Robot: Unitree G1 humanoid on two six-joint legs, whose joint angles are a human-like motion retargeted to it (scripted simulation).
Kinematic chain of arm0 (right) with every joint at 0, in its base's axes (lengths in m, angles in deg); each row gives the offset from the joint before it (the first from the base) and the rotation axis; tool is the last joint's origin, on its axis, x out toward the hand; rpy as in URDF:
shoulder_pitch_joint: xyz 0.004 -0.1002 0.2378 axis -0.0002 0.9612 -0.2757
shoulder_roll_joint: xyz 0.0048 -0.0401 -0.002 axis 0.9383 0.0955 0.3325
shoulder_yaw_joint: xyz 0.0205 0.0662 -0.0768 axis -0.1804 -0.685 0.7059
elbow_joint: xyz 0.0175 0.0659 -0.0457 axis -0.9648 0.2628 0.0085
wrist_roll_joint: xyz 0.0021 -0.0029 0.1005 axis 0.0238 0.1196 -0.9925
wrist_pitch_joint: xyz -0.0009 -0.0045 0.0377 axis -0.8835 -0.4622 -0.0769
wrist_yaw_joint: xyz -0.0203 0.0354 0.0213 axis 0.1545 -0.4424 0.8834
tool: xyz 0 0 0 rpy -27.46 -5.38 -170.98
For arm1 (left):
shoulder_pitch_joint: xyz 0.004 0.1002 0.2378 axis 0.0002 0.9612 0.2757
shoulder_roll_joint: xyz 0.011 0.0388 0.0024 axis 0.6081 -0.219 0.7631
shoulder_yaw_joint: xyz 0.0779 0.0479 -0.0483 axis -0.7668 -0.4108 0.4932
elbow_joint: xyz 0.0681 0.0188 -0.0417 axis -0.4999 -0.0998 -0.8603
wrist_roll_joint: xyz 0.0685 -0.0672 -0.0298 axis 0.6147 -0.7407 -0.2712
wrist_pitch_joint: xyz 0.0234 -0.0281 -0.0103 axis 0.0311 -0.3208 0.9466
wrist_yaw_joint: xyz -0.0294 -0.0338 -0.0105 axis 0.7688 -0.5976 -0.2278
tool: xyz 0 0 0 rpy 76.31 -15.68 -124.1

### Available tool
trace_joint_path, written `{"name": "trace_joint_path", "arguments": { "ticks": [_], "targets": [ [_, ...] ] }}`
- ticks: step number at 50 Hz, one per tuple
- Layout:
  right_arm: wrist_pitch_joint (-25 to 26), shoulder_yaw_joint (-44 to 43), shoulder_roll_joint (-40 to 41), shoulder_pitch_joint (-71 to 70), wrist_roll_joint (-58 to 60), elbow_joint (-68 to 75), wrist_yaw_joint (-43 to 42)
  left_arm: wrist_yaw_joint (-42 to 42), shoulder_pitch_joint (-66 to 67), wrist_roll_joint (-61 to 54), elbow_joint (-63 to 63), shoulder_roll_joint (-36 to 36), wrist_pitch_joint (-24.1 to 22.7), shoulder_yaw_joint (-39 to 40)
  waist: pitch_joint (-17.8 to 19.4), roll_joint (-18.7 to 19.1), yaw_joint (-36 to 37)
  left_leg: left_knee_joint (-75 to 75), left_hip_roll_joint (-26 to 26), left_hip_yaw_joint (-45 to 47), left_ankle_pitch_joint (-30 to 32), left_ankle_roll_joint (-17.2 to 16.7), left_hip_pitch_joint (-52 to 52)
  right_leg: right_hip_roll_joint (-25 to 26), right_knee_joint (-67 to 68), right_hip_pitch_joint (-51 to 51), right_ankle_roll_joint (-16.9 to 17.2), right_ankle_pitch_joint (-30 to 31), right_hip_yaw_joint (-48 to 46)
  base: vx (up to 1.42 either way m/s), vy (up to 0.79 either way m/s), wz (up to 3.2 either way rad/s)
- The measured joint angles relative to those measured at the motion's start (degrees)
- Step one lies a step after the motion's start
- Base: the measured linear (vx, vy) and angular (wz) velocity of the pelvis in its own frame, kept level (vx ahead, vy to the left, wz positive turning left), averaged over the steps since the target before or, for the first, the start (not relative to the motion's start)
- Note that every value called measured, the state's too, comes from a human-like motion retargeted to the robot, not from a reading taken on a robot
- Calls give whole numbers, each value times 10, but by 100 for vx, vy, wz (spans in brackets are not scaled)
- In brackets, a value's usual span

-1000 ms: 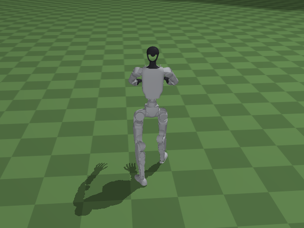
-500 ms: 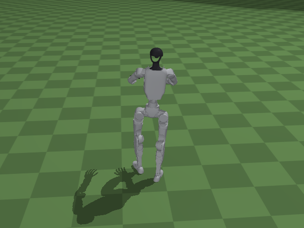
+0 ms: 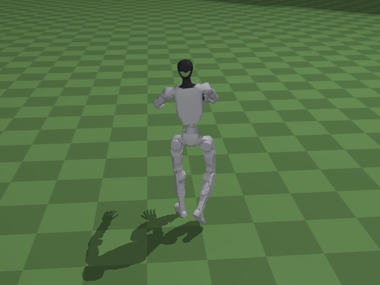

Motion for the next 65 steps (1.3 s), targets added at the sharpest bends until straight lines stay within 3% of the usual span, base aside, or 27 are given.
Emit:
{"name": "trace_joint_path", "arguments": {
  "ticks": [5, 8, 11, 16, 20, 25, 30, 35, 39, 42, 46, 51, 54, 56, 60, 65],
  "targets": [
    [-2, -7, -20, -2, 7, -1, 6, -3, 6, 4, 6, -32, 16, 31, 27, 4, -24, 11, 0, -45, -19, -48, 32, -53, 0, -55, -38, -82, -70, 44, 5, 82],
    [-4, -7, -27, -5, 10, 2, 6, -7, 12, 5, 5, -49, 21, 45, 41, 7, -46, 7, -2, -77, -31, -54, 53, -63, -91, -69, -42, -111, -96, 43, -2, 99],
    [-11, -4, -34, -9, 9, 9, 6, -10, 19, 16, 1, -67, 21, 55, 50, 9, -64, 1, -8, -105, -40, -58, 68, -51, -271, -58, -54, -112, -98, 39, -6, 95],
    [-1, -1, -40, -20, 18, 20, 3, -25, 14, -6, -10, -84, 11, 51, 79, -14, -88, 1, -41, -148, -65, -52, 107, -62, -551, -36, -8, -33, -48, 44, -14, 89],
    [-7, -4, -33, -12, 35, 24, 6, -34, 20, -12, -22, -88, -15, 41, 80, -20, -92, 3, -41, -169, -79, -52, 137, -78, -598, -54, 57, -36, -34, 51, -20, 54],
    [-10, -4, -31, -8, 38, 16, 11, -36, 39, -7, -15, -81, -14, 47, 61, -24, -94, 48, -34, -185, -82, -43, 140, -87, -584, -33, 52, 9, -49, 56, -27, 43],
    [-16, -1, -25, -2, 45, 3, 15, -35, 68, -3, -1, -72, -11, 65, 46, -17, -82, 174, -5, -196, -34, -21, 106, -88, -521, -13, 35, -61, -56, 53, -33, 23],
    [-10, 10, -29, 0, 48, -14, 21, -33, 87, -22, 16, -67, -4, 70, 36, -8, -49, 403, 39, -180, 56, 19, -10, -75, -482, 4, -3, -114, -59, 45, -31, 9],
    [-5, 20, -30, -12, 48, -13, 18, -31, 87, -29, 19, -71, -1, 76, 39, -10, -11, 479, 35, -150, 26, 34, -81, -70, -479, 21, -11, -141, -53, 40, -22, -16],
    [0, 27, -31, -24, 42, -4, 13, -28, 87, -31, 21, -76, 7, 82, 47, -8, 18, 446, 17, -109, -1, 30, -105, -54, -542, 71, -33, -144, -53, 39, -16, -24],
    [8, 33, -24, -42, 44, 9, 10, -28, 84, -36, 22, -77, 10, 87, 60, -4, 58, 287, -13, -38, -16, 21, -100, -43, -553, 101, -26, -154, -48, 40, -11, -33],
    [10, 42, -7, -64, 48, 20, 7, -26, 82, -38, 23, -75, 6, 89, 58, 17, 91, -18, -57, 51, 45, -22, -70, -10, -536, 129, -14, -182, -53, 45, -5, -17],
    [12, 41, 5, -71, 47, 26, 3, -21, 82, -36, 22, -71, 5, 89, 52, 25, 99, -126, -72, 118, 75, -57, -59, 8, -519, 149, -10, -199, -60, 52, -1, 5],
    [14, 37, 13, -72, 47, 29, 2, -16, 83, -33, 22, -68, 7, 89, 46, 22, 103, -147, -77, 137, 86, -60, -54, 14, -514, 163, -12, -204, -64, 56, 0, 8],
    [14, 31, 36, -62, 47, 38, 8, -7, 92, -19, 16, -62, 4, 89, 26, -1, 111, -122, -76, 107, 87, -30, -45, 16, -522, 200, -14, -187, -73, 61, 3, 3],
    [5, 32, 52, -40, 35, 37, 2, -1, 109, -20, 16, -52, 4, 80, 3, -8, 96, -30, -35, 70, 24, -16, -27, -11, -285, 137, -35, -115, -73, 62, 10, 42]
  ]
}}
